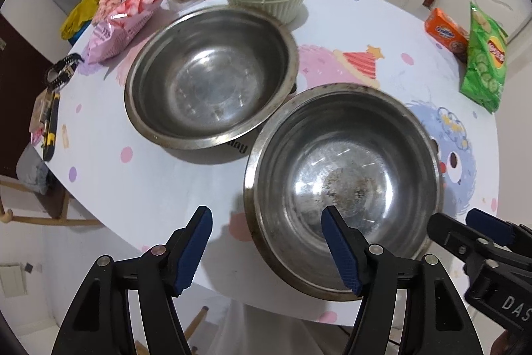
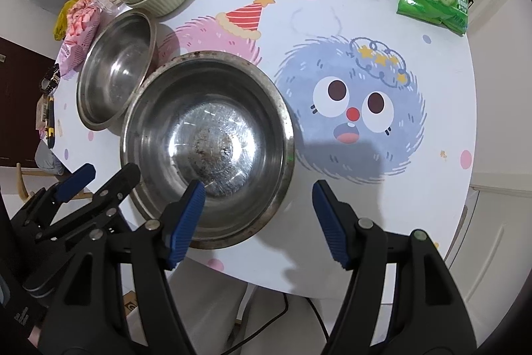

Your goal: Organize plates and bowls

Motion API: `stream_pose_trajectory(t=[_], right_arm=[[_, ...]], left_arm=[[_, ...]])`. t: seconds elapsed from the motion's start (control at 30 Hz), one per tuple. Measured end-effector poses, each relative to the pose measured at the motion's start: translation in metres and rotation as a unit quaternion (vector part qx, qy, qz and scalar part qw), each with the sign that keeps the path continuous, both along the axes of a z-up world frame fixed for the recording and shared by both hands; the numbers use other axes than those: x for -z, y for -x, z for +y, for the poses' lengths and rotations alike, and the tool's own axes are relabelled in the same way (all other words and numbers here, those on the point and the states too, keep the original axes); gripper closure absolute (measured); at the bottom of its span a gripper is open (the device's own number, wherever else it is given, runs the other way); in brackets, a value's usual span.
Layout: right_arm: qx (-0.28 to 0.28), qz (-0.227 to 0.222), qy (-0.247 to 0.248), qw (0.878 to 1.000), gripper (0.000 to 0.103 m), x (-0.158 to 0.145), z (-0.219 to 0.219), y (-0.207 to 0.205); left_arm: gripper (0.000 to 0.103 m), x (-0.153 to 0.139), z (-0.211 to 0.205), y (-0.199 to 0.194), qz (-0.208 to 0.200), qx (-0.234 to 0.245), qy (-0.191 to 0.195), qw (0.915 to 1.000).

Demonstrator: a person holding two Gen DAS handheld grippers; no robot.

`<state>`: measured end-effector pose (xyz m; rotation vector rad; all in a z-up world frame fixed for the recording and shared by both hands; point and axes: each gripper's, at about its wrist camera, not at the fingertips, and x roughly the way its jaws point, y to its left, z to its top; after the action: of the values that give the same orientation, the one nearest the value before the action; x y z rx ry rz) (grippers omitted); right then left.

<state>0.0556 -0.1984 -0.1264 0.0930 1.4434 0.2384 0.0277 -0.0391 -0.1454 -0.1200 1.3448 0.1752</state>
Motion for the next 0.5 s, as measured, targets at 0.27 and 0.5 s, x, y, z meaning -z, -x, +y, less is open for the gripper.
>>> stream_pose_trajectory(t=[0.27,0.5], right_arm=[[0.002,0.008,0.013,1.0,0.035,0.014,0.004,-0.006],[0.014,0.022,0.021,0.999,0.035,0.029,0.001,-0.014]], left_arm=[[0.033,0.022,0.001,-0.004,0.017,-0.001,0.015,0.9997],[0.033,0.039,-0.003,-0.013,0.035,0.015,0.012,0.9992]])
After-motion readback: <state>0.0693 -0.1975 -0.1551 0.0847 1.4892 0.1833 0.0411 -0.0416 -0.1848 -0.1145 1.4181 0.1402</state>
